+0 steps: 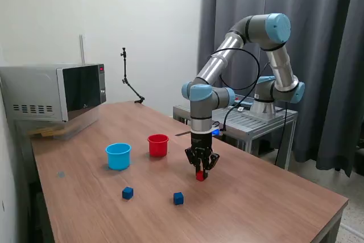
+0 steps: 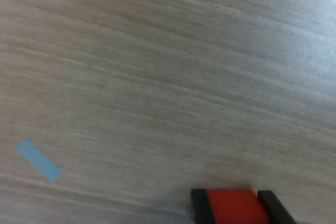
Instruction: Place red objects in the red bin, and blue objects in the blue bin.
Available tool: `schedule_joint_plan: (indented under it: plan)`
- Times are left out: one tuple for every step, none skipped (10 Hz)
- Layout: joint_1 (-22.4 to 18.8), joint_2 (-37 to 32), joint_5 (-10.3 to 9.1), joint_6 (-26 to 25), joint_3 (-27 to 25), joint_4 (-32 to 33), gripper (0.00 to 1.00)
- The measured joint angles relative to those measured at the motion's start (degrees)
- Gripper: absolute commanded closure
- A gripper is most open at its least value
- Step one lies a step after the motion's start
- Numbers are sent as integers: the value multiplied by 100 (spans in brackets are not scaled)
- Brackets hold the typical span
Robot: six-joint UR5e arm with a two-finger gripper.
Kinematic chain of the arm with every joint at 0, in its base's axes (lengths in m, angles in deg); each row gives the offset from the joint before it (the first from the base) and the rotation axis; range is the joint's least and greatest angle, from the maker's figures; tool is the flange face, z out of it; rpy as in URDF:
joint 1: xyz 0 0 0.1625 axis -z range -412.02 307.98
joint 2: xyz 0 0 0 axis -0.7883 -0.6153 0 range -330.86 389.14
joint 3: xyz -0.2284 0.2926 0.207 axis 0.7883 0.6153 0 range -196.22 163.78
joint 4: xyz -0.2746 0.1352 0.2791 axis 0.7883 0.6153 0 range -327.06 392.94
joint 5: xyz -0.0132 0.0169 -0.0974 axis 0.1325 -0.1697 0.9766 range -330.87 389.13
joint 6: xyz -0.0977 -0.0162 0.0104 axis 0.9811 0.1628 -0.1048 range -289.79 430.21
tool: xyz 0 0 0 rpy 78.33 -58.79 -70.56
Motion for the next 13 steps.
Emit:
schedule_joint_plan:
  plan:
    - [0, 1, 3, 0, 4, -2, 100]
    - [-1, 1, 12, 0, 21, -7, 100]
    - [-2, -4, 24, 0, 40, -12, 100]
    - [-3, -19, 33, 0, 67, -15, 100]
    - [-3, -42, 40, 0, 103, -19, 100]
    - [-3, -71, 43, 2, 143, -22, 100]
    - [-3, -110, 43, 3, 182, -29, 100]
    - [0, -148, 45, 4, 237, -87, 100]
    - [3, -188, 52, 6, 325, -240, 100]
    - [7, -232, 55, 9, 438, -411, 100]
    - [13, -281, 54, 11, 547, -588, 100]
    - [19, -330, 55, 8, 639, -784, 100]
    - [41, -387, 57, 0, 713, -947, 100]
